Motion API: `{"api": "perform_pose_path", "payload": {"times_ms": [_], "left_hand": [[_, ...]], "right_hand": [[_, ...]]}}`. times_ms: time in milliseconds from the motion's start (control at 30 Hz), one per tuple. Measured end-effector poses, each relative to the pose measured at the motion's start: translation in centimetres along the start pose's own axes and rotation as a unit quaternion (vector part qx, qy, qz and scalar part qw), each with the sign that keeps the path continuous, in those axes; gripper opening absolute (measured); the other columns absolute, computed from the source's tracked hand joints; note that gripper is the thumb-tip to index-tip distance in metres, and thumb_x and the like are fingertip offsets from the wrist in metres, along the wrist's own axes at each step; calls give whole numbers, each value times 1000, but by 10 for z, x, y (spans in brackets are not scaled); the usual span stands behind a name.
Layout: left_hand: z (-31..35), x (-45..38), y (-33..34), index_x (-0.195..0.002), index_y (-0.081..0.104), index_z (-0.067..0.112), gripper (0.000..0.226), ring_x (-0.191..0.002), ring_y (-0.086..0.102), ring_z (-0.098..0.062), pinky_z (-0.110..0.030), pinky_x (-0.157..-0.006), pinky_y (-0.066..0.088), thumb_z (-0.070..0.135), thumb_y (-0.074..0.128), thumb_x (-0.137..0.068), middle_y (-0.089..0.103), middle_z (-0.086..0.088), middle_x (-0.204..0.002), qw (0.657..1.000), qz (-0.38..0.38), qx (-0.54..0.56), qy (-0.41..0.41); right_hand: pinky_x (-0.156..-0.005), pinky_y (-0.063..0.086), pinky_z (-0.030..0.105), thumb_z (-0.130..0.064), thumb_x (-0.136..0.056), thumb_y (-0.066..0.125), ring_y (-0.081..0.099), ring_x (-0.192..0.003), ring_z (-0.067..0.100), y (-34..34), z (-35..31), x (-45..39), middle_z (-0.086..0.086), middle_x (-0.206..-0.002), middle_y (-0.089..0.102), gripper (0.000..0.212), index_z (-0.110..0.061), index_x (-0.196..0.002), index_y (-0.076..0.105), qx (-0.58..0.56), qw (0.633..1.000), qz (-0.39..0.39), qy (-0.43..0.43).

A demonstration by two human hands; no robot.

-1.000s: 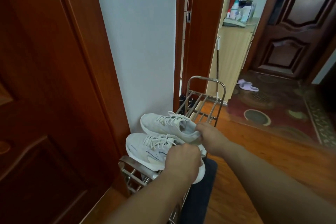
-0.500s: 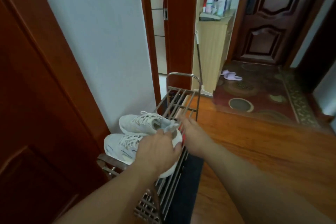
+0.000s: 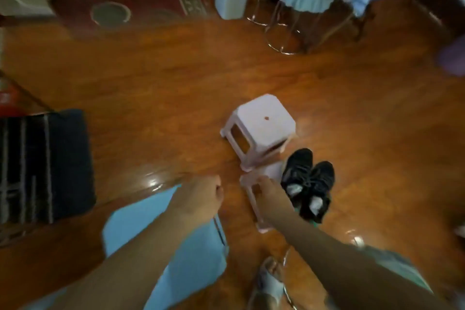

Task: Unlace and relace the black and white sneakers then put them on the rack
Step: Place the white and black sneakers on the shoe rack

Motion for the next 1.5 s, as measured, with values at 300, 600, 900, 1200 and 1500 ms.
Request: {"api": "perform_pose_path", "payload": {"times_ms": [300, 600, 900, 1200, 1500], "left_hand": [[155, -137, 230, -148, 37, 35, 53, -127, 53, -27, -37, -98, 50, 33, 59, -100, 37, -6, -143, 987, -108, -66, 97], [149, -165, 280, -126, 54, 24, 30, -102, 58, -22, -30, -83, 53, 18, 61, -96, 33, -4, -133, 988, -52, -106, 103], [87, -70, 65, -133, 58, 23, 39, -117, 54, -25, -35, -98, 51, 16, 57, -96, 31, 1, -144, 996, 80, -16, 20], [-113, 109, -256, -146, 47, 28, 52, -130, 45, -16, -8, -92, 42, 29, 62, -96, 36, 3, -150, 901, 329, 258, -119], [-328, 208, -381, -136, 61, 16, 43, -129, 38, -8, -18, -112, 30, 25, 70, -95, 24, 12, -147, 861, 415, 228, -187]], "right_hand": [[-93, 48, 38, -16, -90, 62, 57, -116, 35, 20, 275, 1, 9, -131, 45, 62, -28, -147, 41, -85, 972, 0, 219], [-80, 46, 39, -28, -98, 59, 60, -104, 40, 72, 290, -39, 13, -119, 54, 30, -18, -126, 61, -121, 953, 91, 264], [-73, 51, 36, -27, -98, 59, 64, -94, 29, -54, 117, -32, 6, -112, 61, 19, -23, -116, 62, 32, 989, 92, 113], [-66, 49, 31, -34, -97, 59, 59, -78, 17, -116, -318, -26, -2, -93, 59, 30, -30, -127, 55, 113, 979, 95, -140], [-70, 49, 27, -31, -99, 58, 60, -87, 15, -53, -610, -3, -7, -94, 60, 15, -27, -111, 50, 161, 930, 70, -322]]}}
Point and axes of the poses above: each hand's wrist, its own x-axis away from the middle knuckle, its own y-axis out of the palm, z = x × y, the point moved 2 cm from there along -x, towards the middle knuckle
